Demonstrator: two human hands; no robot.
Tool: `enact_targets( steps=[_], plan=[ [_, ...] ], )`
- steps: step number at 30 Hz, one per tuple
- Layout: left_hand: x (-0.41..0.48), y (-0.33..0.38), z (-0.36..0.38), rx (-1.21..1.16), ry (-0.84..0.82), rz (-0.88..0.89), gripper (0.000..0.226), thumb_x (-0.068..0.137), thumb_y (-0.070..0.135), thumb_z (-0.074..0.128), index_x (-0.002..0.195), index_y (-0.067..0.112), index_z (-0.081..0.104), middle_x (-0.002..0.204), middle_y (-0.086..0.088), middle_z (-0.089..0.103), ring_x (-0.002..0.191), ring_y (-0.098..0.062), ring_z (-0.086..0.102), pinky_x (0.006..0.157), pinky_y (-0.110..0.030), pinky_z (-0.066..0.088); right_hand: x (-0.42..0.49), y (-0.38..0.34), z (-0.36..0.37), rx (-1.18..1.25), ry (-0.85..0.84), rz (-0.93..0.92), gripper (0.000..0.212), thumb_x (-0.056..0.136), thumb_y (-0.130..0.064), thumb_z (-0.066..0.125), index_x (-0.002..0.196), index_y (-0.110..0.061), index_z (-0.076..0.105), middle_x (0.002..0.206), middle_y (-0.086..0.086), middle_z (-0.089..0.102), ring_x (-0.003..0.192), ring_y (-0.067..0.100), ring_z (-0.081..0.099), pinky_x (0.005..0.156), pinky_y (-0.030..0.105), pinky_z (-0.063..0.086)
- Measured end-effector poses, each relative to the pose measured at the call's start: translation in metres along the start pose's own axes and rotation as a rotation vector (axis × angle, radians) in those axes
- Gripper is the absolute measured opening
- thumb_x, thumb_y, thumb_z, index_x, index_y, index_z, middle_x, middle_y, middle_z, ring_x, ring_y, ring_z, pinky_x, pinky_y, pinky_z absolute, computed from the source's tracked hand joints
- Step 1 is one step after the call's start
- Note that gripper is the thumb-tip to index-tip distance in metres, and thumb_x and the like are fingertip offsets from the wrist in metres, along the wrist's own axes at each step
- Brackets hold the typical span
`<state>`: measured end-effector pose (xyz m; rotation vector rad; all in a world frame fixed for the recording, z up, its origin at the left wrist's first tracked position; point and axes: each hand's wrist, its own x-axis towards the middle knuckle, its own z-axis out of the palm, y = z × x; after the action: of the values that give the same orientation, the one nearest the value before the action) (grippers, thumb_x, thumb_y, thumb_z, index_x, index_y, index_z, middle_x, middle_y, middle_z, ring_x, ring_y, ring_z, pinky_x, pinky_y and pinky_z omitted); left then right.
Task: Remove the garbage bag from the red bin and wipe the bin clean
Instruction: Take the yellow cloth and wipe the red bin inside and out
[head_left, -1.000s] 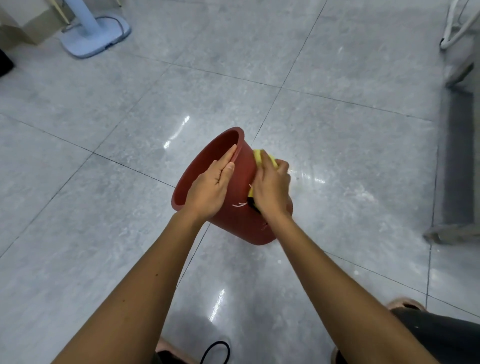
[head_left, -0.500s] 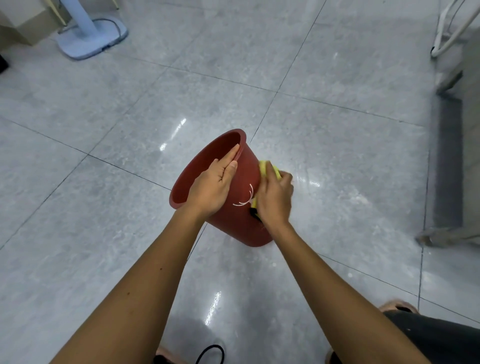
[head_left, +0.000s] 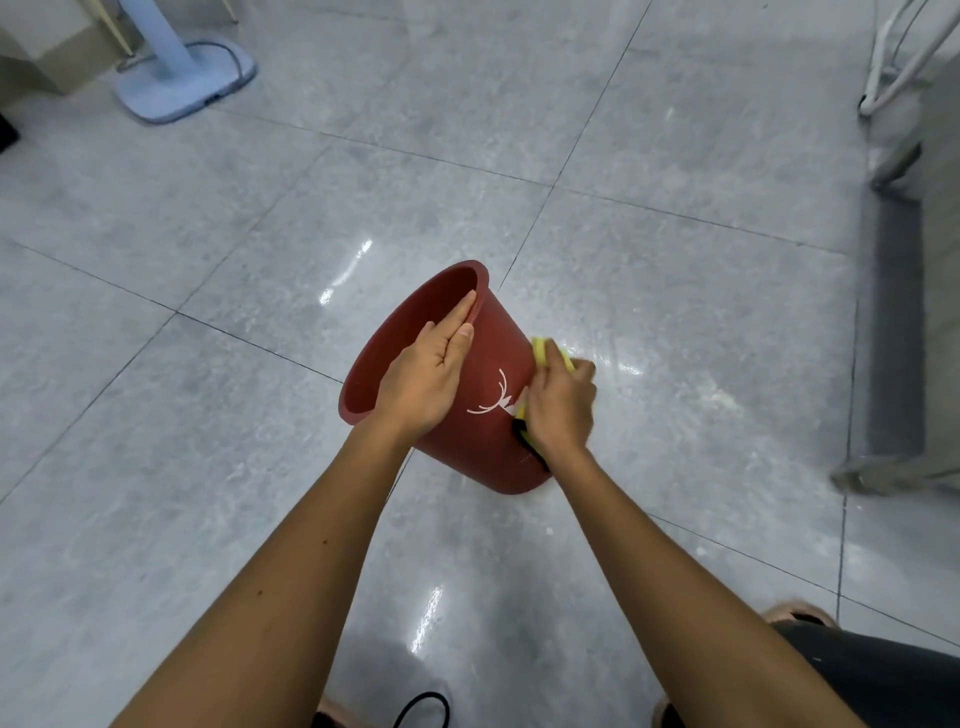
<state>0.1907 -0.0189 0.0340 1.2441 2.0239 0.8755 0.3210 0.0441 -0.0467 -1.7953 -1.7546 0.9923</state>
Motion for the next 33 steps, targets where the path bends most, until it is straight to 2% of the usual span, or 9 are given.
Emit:
enact_targets(
  steps=[6, 12, 15, 18, 21, 24, 26, 29, 33],
  plan=[
    [0.007, -0.012, -0.008, 0.004, -0.001, 0.003, 0.041, 0.100, 0.048, 0.028, 0.140, 0.054, 0.028, 0.148, 0.015, 0.040, 0.143, -0.013, 0.026, 0.114, -0.043, 0.029, -0.031, -0.029, 0.023, 0.038, 0.164, -0.383, 0.049, 0.099, -0.027, 0.043, 0.147, -0.033, 0.035, 0.138, 0.013, 0.038, 0.119, 0.029, 0.046, 0.089, 0.038, 0.047],
    [0.007, -0.026, -0.012, 0.078, 0.017, 0.005, 0.039, 0.097, 0.056, 0.024, 0.135, 0.064, 0.025, 0.152, 0.010, 0.035, 0.144, -0.013, 0.020, 0.116, -0.044, 0.023, -0.019, 0.055, 0.012, -0.079, -0.033, 0.096, 0.042, 0.101, -0.034, 0.036, 0.143, -0.039, 0.037, 0.135, 0.009, 0.037, 0.110, 0.030, 0.051, 0.089, 0.044, 0.050],
    [-0.002, -0.022, -0.009, 0.290, 0.025, 0.216, 0.042, 0.095, 0.054, 0.016, 0.134, 0.060, 0.034, 0.152, 0.014, 0.032, 0.147, -0.017, 0.008, 0.117, -0.045, 0.000, 0.016, 0.051, -0.020, 0.062, -0.158, 0.328, 0.042, 0.100, -0.031, 0.030, 0.136, -0.027, 0.050, 0.131, 0.012, 0.049, 0.104, 0.031, 0.055, 0.092, 0.040, 0.047],
    [-0.013, -0.023, 0.000, 0.454, 0.214, 0.344, 0.045, 0.096, 0.048, 0.021, 0.129, 0.047, 0.051, 0.154, 0.012, 0.028, 0.147, -0.022, 0.003, 0.113, -0.048, -0.015, 0.049, 0.007, -0.054, 0.477, -0.109, 0.392, 0.032, 0.096, -0.036, 0.037, 0.112, -0.023, 0.061, 0.109, 0.007, 0.058, 0.089, 0.026, 0.054, 0.064, 0.030, 0.042],
    [-0.017, -0.021, 0.016, 0.378, 0.437, 0.101, 0.062, 0.087, 0.037, 0.050, 0.146, 0.039, 0.030, 0.161, 0.001, 0.007, 0.146, -0.028, -0.010, 0.108, -0.053, -0.017, 0.067, -0.039, -0.069, 0.622, -0.264, 0.327, 0.051, 0.077, -0.063, 0.060, 0.108, -0.022, 0.057, 0.106, 0.006, 0.059, 0.089, 0.025, 0.060, 0.059, 0.028, 0.041],
    [-0.019, -0.007, 0.019, -0.228, 0.580, -0.345, 0.086, 0.084, 0.015, 0.057, 0.151, 0.029, 0.007, 0.161, -0.001, -0.005, 0.147, -0.029, -0.004, 0.113, -0.060, 0.002, 0.062, -0.055, -0.062, 0.332, -0.320, 0.252, 0.076, 0.065, -0.036, 0.078, 0.131, -0.019, 0.045, 0.118, 0.007, 0.056, 0.104, 0.027, 0.060, 0.067, 0.034, 0.050],
    [-0.018, -0.009, 0.011, -0.717, 0.645, -0.625, 0.068, 0.089, 0.008, 0.045, 0.149, 0.017, 0.015, 0.157, -0.012, 0.017, 0.139, -0.034, 0.029, 0.111, -0.051, 0.031, 0.058, -0.053, -0.057, 0.292, -0.332, 0.290, 0.065, 0.067, -0.012, 0.072, 0.126, -0.013, 0.045, 0.112, 0.011, 0.057, 0.102, 0.031, 0.061, 0.069, 0.036, 0.052],
    [-0.022, -0.024, -0.006, -0.706, 0.488, -0.695, 0.049, 0.086, 0.003, 0.033, 0.133, 0.010, 0.042, 0.128, -0.018, 0.055, 0.112, -0.035, 0.055, 0.090, -0.048, 0.050, 0.057, -0.058, -0.057, 0.284, -0.327, 0.230, 0.046, 0.070, -0.007, 0.066, 0.112, -0.013, 0.048, 0.102, 0.011, 0.056, 0.090, 0.029, 0.059, 0.062, 0.032, 0.047],
    [-0.018, -0.032, -0.029, -0.609, 0.386, -0.612, 0.048, 0.089, 0.002, 0.030, 0.133, 0.017, 0.038, 0.121, -0.011, 0.054, 0.105, -0.032, 0.057, 0.071, -0.047, 0.057, 0.056, -0.076, -0.049, 0.298, -0.307, 0.132, 0.050, 0.070, -0.009, 0.066, 0.116, -0.018, 0.047, 0.104, 0.010, 0.055, 0.087, 0.027, 0.057, 0.053, 0.028, 0.041]
  ],
)
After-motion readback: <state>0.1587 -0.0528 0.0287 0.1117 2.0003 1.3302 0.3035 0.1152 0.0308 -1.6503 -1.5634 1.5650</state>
